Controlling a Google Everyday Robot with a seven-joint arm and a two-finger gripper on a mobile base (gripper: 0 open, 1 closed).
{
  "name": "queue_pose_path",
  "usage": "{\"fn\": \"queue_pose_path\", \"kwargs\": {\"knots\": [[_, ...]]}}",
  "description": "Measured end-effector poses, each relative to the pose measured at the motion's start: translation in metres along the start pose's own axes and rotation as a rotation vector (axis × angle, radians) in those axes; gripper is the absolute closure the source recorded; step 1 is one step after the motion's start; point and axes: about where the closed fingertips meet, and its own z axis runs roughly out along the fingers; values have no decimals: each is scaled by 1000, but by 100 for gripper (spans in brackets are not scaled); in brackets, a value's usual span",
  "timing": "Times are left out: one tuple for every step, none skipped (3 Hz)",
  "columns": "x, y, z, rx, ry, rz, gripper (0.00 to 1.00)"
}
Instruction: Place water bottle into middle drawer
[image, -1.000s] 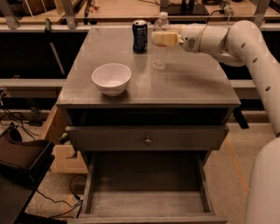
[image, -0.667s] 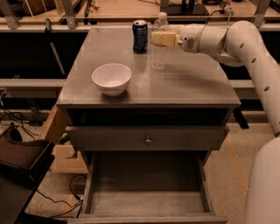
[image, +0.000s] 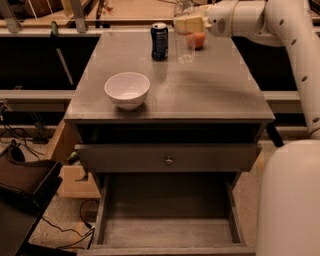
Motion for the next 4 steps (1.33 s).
{"fn": "queue_pose_path", "kwargs": {"knots": [[-56, 11, -36, 24, -17, -91, 100], [-105, 46, -85, 61, -64, -149, 100], [-141, 97, -137, 113, -92, -174, 100], [-120, 162, -154, 89, -66, -121, 100]]}}
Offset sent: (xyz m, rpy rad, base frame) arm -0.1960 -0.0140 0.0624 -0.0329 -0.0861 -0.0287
